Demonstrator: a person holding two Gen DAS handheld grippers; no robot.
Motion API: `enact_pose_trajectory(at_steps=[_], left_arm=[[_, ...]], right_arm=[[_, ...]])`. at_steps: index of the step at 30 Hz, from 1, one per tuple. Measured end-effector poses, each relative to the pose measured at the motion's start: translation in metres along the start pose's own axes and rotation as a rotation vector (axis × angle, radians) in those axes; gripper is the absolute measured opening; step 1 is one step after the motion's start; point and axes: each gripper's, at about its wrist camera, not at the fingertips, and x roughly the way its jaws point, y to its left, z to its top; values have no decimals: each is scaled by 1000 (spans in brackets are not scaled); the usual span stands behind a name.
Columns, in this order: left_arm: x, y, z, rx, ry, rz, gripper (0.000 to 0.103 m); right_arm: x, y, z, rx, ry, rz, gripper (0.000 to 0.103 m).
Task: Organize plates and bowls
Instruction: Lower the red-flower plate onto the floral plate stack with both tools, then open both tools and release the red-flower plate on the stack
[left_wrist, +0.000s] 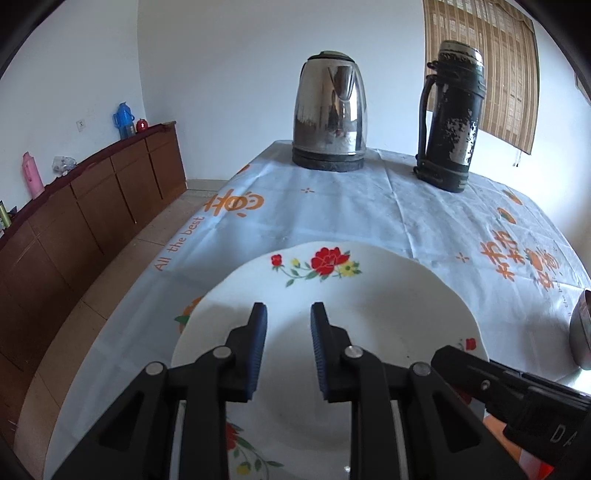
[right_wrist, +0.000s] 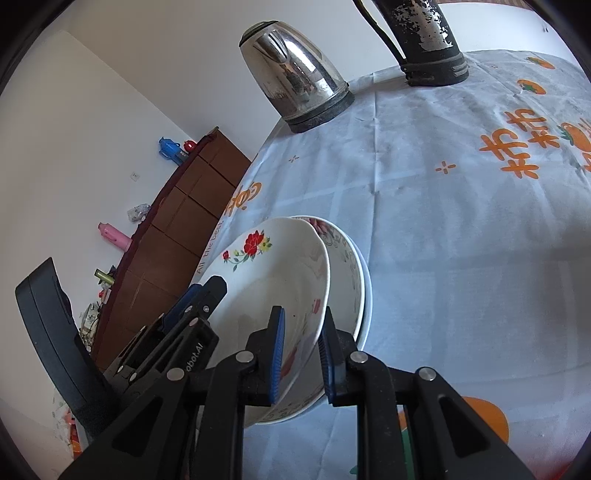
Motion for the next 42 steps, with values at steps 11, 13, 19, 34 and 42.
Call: enact_pose_trajectory(at_steps=[11,13,19,34,42], left_arm=[[-4,8,0,-27,-29,6,23],[-4,9,0,-31,-34,13,25],[-3,13,0,-45,-36,21,25],[1,21,-2,-41,-47,86,28],[6,26,-3,-57,-23,93,31]], right_arm=[[-2,-7,-2,-18,-76,-30,19],[-3,-9,-2,-10,-93,-18,19],[-3,-11,-3,-16,-128,-1,19],[-3,-15,-4,-9,-149,31,20],[-6,-18,-6,20,-139,59,22]])
